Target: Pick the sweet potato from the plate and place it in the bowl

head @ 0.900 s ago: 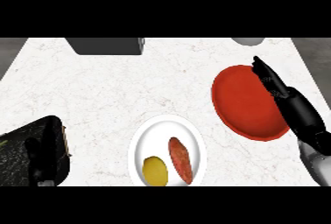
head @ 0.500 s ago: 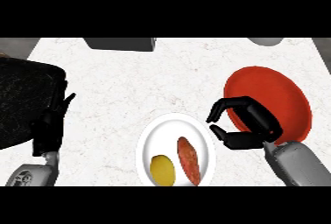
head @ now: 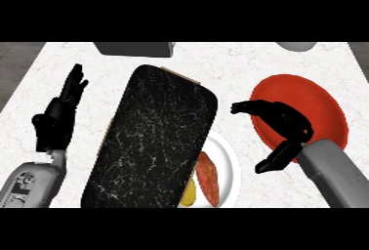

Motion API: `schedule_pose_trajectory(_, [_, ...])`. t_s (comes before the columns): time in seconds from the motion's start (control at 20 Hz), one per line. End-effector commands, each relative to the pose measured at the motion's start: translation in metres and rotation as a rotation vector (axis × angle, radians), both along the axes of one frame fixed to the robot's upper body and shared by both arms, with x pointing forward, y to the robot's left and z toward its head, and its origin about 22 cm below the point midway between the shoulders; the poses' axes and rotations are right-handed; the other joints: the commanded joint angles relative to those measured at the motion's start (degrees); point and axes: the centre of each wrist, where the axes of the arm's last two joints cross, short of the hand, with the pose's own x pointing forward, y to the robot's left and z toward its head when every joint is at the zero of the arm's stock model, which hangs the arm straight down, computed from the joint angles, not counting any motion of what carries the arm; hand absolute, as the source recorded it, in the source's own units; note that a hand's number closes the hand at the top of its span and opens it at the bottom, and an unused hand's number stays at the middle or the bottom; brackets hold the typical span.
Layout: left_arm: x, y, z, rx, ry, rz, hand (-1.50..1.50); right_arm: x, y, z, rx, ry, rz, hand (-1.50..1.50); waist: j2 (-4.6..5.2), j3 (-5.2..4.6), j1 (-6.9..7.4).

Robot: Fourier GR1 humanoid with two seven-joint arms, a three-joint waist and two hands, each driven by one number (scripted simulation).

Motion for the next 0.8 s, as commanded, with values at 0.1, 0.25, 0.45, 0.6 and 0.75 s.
schedule_pose_trajectory(0.1, [0.001, 0.0, 0.01, 0.014, 0.017, -0.008, 0.0, 0.032, -0.008, 0.028, -0.153, -0.151, 0.197, -1.5, -0.69, -0.22, -0.12])
schedule_pose_trajectory(0.25, [0.004, -0.002, 0.02, 0.025, 0.012, 0.008, 0.0, 0.034, 0.007, 0.045, -0.322, -0.243, 0.279, -1.5, -0.95, -0.26, -0.86])
schedule_pose_trajectory(0.45, [0.006, 0.003, 0.022, 0.027, 0.016, 0.019, 0.0, 0.038, 0.028, 0.056, -0.472, -0.361, 0.339, -1.5, -1.11, -0.35, -1.72])
schedule_pose_trajectory(0.6, [0.005, -0.001, 0.024, 0.027, 0.005, 0.012, 0.0, 0.044, 0.054, 0.057, -0.571, -0.403, 0.391, -1.5, -1.07, -0.38, -1.56])
schedule_pose_trajectory(0.75, [-0.005, -0.002, 0.009, 0.034, 0.02, 0.012, 0.0, 0.041, 0.09, 0.065, -0.592, -0.428, 0.477, -1.5, -1.25, -0.44, -1.76])
